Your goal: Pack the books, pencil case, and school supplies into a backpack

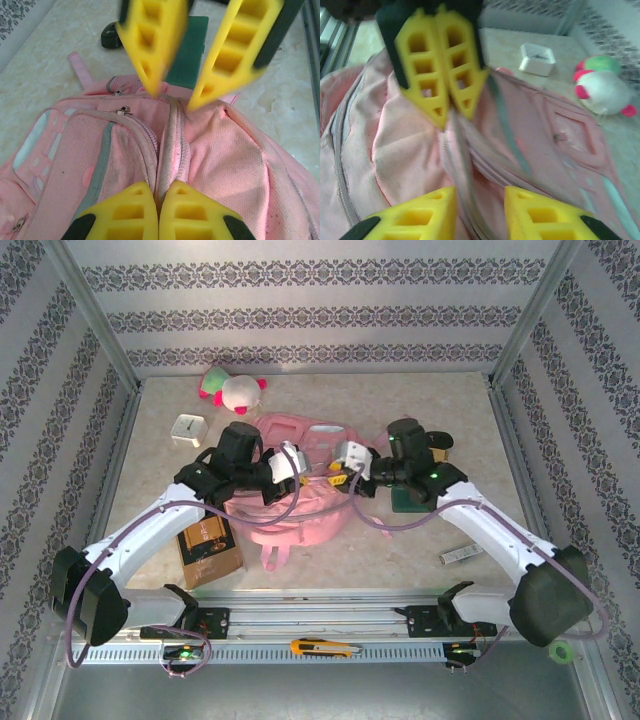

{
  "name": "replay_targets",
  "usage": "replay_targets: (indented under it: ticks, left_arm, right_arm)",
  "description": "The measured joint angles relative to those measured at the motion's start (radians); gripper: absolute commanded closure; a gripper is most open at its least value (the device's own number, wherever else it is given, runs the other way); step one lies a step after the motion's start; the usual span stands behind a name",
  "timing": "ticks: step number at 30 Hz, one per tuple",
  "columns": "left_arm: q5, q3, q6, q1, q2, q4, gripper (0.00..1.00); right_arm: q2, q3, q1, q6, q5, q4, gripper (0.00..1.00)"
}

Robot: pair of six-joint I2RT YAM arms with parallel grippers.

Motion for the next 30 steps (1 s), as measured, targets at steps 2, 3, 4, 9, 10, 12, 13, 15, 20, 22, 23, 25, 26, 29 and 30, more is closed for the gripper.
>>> replay_targets:
  ticks: [2, 3, 4, 9, 10, 12, 13, 15, 20, 22, 23, 25, 26, 29, 30]
  left_arm:
    - [0.032, -0.021, -0.015, 0.032, -0.005, 0.009, 1.0]
    - [0.049, -0.036, -0.027, 0.051, -0.011, 0.022, 1.0]
    - [0.066, -0.052, -0.043, 0.071, -0.02, 0.039, 1.0]
    - [0.131, -0.079, -0.111, 0.15, -0.046, 0.098, 1.0]
    - [0.146, -0.079, -0.12, 0.164, -0.049, 0.105, 1.0]
    - [0.179, -0.077, -0.136, 0.188, -0.051, 0.117, 1.0]
    - [0.2, -0.077, -0.141, 0.202, -0.051, 0.123, 1.0]
    - [0.24, -0.074, -0.152, 0.229, -0.051, 0.129, 1.0]
    - [0.312, -0.05, -0.167, 0.274, -0.052, 0.133, 1.0]
    - [0.327, -0.047, -0.171, 0.279, -0.058, 0.135, 1.0]
    - [0.336, -0.046, -0.172, 0.28, -0.06, 0.135, 1.0]
    - [0.352, -0.045, -0.174, 0.28, -0.064, 0.135, 1.0]
    - [0.359, -0.044, -0.175, 0.28, -0.064, 0.135, 1.0]
    - [0.38, -0.043, -0.182, 0.28, -0.064, 0.136, 1.0]
    - [0.385, -0.043, -0.185, 0.28, -0.064, 0.136, 1.0]
  right_arm:
    - [-0.046, -0.027, -0.071, 0.043, -0.026, 0.026, 0.58]
    - [-0.069, -0.046, -0.114, 0.066, -0.037, 0.039, 0.58]
    - [-0.09, -0.07, -0.161, 0.092, -0.047, 0.053, 0.57]
    - [-0.121, -0.199, -0.314, 0.213, -0.058, 0.068, 0.54]
    - [-0.121, -0.228, -0.317, 0.23, -0.058, 0.069, 0.53]
    - [-0.12, -0.269, -0.317, 0.254, -0.06, 0.071, 0.53]
    - [-0.117, -0.285, -0.317, 0.263, -0.06, 0.071, 0.53]
    - [-0.102, -0.299, -0.317, 0.269, -0.057, 0.077, 0.53]
    - [-0.003, -0.299, -0.312, 0.275, -0.024, 0.151, 0.53]
    - [0.045, -0.294, -0.294, 0.27, -0.013, 0.181, 0.53]
    - [0.066, -0.286, -0.282, 0.266, -0.008, 0.183, 0.53]
    - [0.114, -0.257, -0.251, 0.248, 0.004, 0.188, 0.53]
    - [0.132, -0.243, -0.24, 0.242, 0.006, 0.19, 0.52]
    - [0.18, -0.193, -0.222, 0.239, 0.005, 0.214, 0.51]
    - [0.197, -0.172, -0.221, 0.239, 0.005, 0.222, 0.51]
